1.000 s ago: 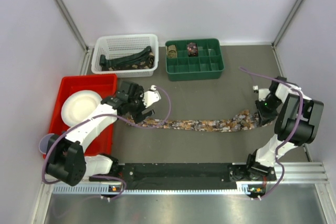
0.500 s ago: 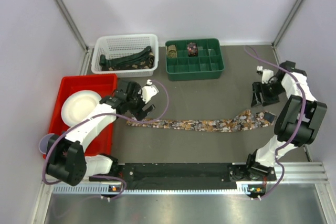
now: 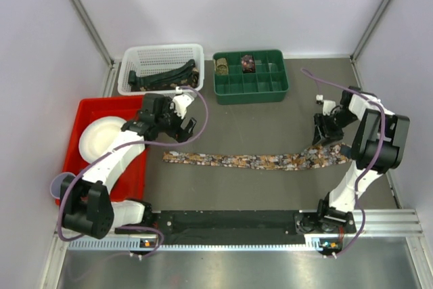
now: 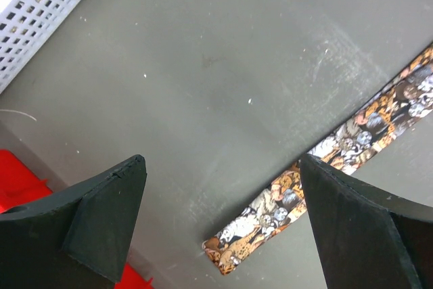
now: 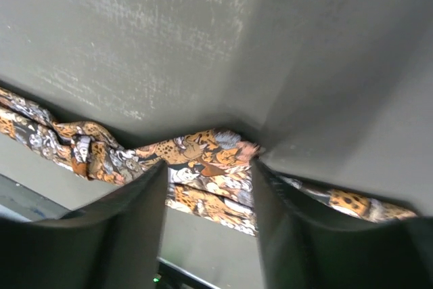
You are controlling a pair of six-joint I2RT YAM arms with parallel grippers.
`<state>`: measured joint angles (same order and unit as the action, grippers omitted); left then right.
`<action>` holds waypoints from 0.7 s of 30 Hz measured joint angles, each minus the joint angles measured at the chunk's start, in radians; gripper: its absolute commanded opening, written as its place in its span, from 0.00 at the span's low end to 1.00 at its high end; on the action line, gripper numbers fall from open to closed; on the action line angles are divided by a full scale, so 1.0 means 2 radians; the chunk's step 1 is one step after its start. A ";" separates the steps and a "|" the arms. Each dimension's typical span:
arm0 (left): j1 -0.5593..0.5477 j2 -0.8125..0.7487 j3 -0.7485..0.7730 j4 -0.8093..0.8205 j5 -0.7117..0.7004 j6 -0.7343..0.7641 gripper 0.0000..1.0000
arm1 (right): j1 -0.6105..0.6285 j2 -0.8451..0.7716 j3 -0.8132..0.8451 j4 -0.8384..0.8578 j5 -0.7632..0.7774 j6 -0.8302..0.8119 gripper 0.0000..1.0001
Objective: Roll the ties
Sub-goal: Flatten out the tie at the center of the board.
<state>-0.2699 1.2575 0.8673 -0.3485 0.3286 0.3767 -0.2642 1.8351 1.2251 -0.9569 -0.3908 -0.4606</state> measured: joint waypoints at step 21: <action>0.009 0.016 0.000 0.037 0.024 -0.012 0.99 | 0.000 -0.002 -0.004 0.033 0.034 0.033 0.39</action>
<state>-0.2512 1.2900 0.8677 -0.2737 0.3775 0.3534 -0.2638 1.8320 1.2175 -0.8917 -0.3233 -0.3954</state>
